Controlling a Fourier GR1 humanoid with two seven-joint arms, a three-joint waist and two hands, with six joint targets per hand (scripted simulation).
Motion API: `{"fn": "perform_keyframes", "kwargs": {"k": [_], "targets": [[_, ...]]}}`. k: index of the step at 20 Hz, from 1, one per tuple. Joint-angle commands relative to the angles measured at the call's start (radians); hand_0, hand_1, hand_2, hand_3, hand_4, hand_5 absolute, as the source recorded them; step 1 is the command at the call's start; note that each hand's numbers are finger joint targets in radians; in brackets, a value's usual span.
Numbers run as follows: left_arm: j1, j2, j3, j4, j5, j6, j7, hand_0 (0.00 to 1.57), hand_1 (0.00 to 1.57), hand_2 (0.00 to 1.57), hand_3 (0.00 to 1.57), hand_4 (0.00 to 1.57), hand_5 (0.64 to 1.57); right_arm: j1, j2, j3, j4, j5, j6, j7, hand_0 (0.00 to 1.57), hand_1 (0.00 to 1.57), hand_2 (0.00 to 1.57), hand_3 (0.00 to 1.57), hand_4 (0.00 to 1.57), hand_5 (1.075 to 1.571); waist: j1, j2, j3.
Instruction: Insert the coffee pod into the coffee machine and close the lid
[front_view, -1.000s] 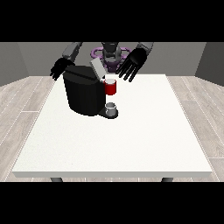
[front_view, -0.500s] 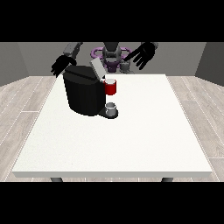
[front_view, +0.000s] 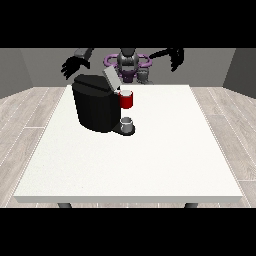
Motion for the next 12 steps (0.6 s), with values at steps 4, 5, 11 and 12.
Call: {"fn": "perform_keyframes", "kwargs": {"k": [4, 5, 11, 12], "targets": [[0.179, -0.037, 0.042, -0.021, 0.078, -0.011, -0.015, 0.00, 0.00, 0.00, 0.00, 0.00, 1.571, 0.003, -0.054, 0.055, -0.128, -0.028, 0.118, 0.096, 0.00, 0.00, 0.00, 0.00, 0.37, 1.571, 0.013, -0.101, -0.0005], [0.167, -0.070, 0.019, -0.045, 0.083, -0.029, 0.017, 0.00, 0.00, 0.00, 0.00, 0.00, 1.571, -0.024, -0.093, 0.016, -0.092, -0.029, 0.119, 0.077, 0.00, 0.00, 0.00, 0.00, 0.29, 1.571, 0.071, -0.106, 0.0003], [0.243, -0.073, 0.040, -0.098, 0.147, -0.052, -0.012, 0.00, 0.00, 0.00, 0.00, 0.14, 1.571, -0.095, -0.083, 0.088, -0.191, -0.011, 0.147, 0.128, 0.00, 0.00, 0.00, 0.00, 0.00, 1.571, 0.076, -0.081, 0.0000], [0.252, -0.056, 0.049, -0.103, 0.162, -0.064, -0.032, 0.00, 0.00, 0.00, 0.00, 0.14, 1.571, -0.119, -0.109, 0.051, -0.185, -0.056, 0.186, 0.118, 0.00, 0.00, 0.00, 0.00, 0.00, 1.571, 0.074, -0.029, 0.0002]]}}
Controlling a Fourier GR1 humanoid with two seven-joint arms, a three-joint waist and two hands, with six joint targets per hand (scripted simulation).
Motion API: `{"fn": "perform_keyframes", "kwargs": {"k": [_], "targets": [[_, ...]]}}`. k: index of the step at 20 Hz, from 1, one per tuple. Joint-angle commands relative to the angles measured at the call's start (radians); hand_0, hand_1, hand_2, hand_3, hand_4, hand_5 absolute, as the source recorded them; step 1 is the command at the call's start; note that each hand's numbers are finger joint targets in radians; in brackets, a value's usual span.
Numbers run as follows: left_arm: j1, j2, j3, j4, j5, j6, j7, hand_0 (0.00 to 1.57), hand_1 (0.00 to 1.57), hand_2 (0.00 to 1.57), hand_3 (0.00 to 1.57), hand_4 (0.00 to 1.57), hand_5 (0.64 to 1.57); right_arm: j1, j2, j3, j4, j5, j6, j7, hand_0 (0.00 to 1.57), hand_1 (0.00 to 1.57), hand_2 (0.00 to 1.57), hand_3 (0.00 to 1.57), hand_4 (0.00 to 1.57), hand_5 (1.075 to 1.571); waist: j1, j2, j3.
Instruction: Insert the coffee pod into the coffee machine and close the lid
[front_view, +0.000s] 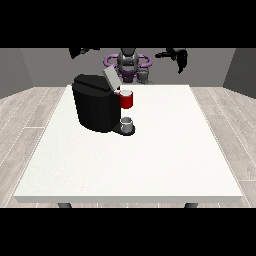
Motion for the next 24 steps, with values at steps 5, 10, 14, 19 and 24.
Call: {"fn": "perform_keyframes", "kwargs": {"k": [5, 10, 14, 19, 24], "targets": [[0.136, -0.051, -0.052, -0.144, 0.044, -0.021, -0.033, 0.00, 0.00, 0.00, 0.00, 0.09, 1.571, -0.072, -0.004, 0.042, -0.039, 0.013, 0.045, 0.018, 0.00, 0.00, 0.00, 0.00, 0.00, 1.571, 0.052, 0.052, 0.0003], [0.135, -0.023, -0.051, -0.253, 0.113, -0.050, 0.068, 0.00, 0.00, 0.00, 0.00, 0.00, 1.571, -0.135, 0.012, 0.092, -0.026, 0.083, 0.025, 0.037, 0.00, 0.00, 0.00, 0.00, 0.22, 1.571, 0.073, 0.089, 0.0003], [0.202, -0.037, -0.074, -0.324, 0.144, -0.029, 0.077, 0.00, 0.00, 0.00, 0.00, 0.00, 1.571, -0.173, 0.011, 0.088, -0.004, 0.078, 0.053, 0.033, 0.00, 0.00, 0.00, 0.00, 0.12, 1.571, 0.067, 0.138, 0.0002], [0.232, -0.029, -0.121, -0.427, 0.182, 0.005, 0.105, 0.00, 0.00, 0.00, 0.00, 0.00, 1.571, -0.273, -0.020, 0.001, 0.076, 0.017, 0.085, 0.039, 0.00, 0.00, 0.00, 0.00, 0.00, 1.571, 0.073, 0.198, 0.0003], [0.267, -0.024, -0.157, -0.525, 0.193, 0.025, 0.166, 0.00, 0.00, 0.00, 0.00, 0.00, 1.571, -0.294, 0.011, 0.007, 0.152, 0.012, 0.095, 0.018, 0.00, 0.00, 0.00, 0.00, 0.00, 1.571, 0.060, 0.219, 0.0003]]}}
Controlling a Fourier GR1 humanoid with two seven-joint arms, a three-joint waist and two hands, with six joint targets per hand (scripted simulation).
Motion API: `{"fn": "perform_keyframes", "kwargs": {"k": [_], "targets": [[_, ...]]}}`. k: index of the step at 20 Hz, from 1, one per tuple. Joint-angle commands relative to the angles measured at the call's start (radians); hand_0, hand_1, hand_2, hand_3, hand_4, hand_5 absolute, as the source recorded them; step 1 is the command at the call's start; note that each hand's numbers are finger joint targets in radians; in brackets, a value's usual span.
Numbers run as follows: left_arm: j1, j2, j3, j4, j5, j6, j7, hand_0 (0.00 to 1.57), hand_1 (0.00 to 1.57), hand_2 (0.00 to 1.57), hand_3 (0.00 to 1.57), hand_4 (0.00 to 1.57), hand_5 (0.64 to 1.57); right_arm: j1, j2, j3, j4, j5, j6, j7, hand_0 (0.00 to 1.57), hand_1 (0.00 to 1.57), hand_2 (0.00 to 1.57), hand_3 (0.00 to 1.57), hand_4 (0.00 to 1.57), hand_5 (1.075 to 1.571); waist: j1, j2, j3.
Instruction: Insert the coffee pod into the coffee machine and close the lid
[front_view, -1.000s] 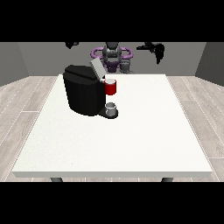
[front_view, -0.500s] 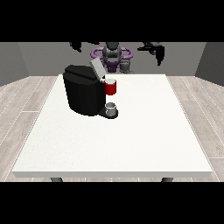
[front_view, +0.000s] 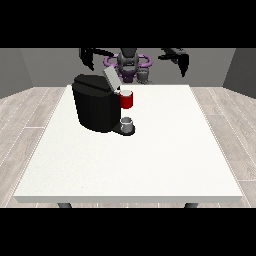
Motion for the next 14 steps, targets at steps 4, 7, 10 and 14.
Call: {"fn": "perform_keyframes", "kwargs": {"k": [4, 7, 10, 14], "targets": [[0.042, 0.027, -0.030, -0.101, 0.017, 0.020, 0.011, 0.00, 0.00, 0.00, 0.00, 0.00, 1.571, -0.102, -0.029, -0.033, 0.113, -0.007, 0.048, -0.034, 0.00, 0.00, 0.00, 0.00, 0.00, 1.571, -0.016, 0.069, 0.0000], [0.056, -0.015, -0.065, -0.153, 0.018, 0.056, 0.049, 0.00, 0.00, 0.00, 0.00, 0.00, 1.571, -0.135, -0.005, -0.031, 0.172, 0.012, 0.012, -0.042, 0.00, 0.00, 0.00, 0.00, 0.00, 1.571, 0.001, 0.072, 0.0001], [0.111, 0.010, -0.044, -0.118, 0.013, 0.054, -0.066, 0.00, 0.00, 0.00, 0.00, 0.00, 1.571, -0.109, 0.012, 0.001, 0.170, 0.040, 0.021, -0.084, 0.00, 0.00, 0.00, 0.00, 0.00, 1.571, -0.024, 0.094, -0.0001], [0.019, 0.058, -0.007, -0.090, 0.066, 0.050, 0.011, 0.00, 0.00, 0.00, 0.00, 0.12, 1.571, -0.194, 0.024, 0.023, 0.167, 0.053, 0.023, -0.020, 0.00, 0.00, 0.00, 0.00, 0.00, 1.571, -0.046, 0.095, -0.0001]]}}
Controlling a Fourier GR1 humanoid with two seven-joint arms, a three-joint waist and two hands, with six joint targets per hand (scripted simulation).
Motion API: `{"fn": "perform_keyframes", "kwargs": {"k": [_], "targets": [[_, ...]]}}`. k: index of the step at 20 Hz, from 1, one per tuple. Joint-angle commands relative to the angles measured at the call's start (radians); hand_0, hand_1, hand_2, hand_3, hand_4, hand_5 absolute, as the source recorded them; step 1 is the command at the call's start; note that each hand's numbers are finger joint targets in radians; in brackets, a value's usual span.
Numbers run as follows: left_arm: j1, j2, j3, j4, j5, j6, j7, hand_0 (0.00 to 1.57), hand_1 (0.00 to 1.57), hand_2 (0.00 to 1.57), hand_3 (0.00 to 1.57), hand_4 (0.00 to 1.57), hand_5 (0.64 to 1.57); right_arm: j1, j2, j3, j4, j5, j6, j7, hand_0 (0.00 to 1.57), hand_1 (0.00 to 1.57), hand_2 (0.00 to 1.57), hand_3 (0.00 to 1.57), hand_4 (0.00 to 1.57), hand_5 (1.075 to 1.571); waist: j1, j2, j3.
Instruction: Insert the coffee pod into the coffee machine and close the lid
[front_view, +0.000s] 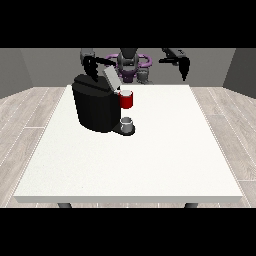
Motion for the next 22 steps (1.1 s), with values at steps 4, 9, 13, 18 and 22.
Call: {"fn": "perform_keyframes", "kwargs": {"k": [4, 9, 13, 18, 22], "targets": [[0.024, 0.054, 0.005, -0.062, 0.037, -0.017, 0.071, 0.00, 0.00, 0.00, 0.00, 0.00, 1.571, -0.019, 0.021, 0.013, 0.081, 0.042, -0.017, -0.024, 0.00, 0.00, 0.00, 0.00, 0.00, 1.571, 0.015, -0.004, 0.0009], [-0.004, 0.075, 0.035, -0.012, 0.061, -0.015, 0.021, 0.00, 0.00, 0.00, 0.00, 0.00, 1.571, -0.063, 0.006, 0.008, 0.103, 0.041, 0.018, -0.047, 0.00, 0.00, 0.00, 0.00, 0.00, 1.571, -0.001, 0.038, 0.0009], [-0.029, 0.016, -0.040, -0.048, -0.022, 0.077, 0.016, 0.00, 0.00, 0.00, 0.00, 0.00, 1.571, -0.143, 0.021, -0.006, 0.147, 0.057, -0.024, -0.067, 0.00, 0.00, 0.00, 0.00, 0.00, 1.571, 0.025, 0.071, 0.0010], [0.013, 0.046, -0.012, -0.005, 0.018, 0.038, -0.020, 0.00, 0.00, 0.00, 0.00, 0.14, 1.571, -0.161, 0.014, -0.002, 0.138, 0.050, 0.003, -0.018, 0.00, 0.00, 0.00, 0.00, 0.00, 1.571, 0.010, 0.045, 0.0008], [0.021, 0.053, -0.025, -0.019, 0.024, 0.023, 0.001, 0.00, 0.00, 0.00, 0.00, 0.15, 1.571, -0.171, 0.051, 0.032, 0.161, 0.096, -0.035, -0.028, 0.00, 0.00, 0.00, 0.00, 0.11, 1.571, 0.042, 0.038, 0.0009]]}}
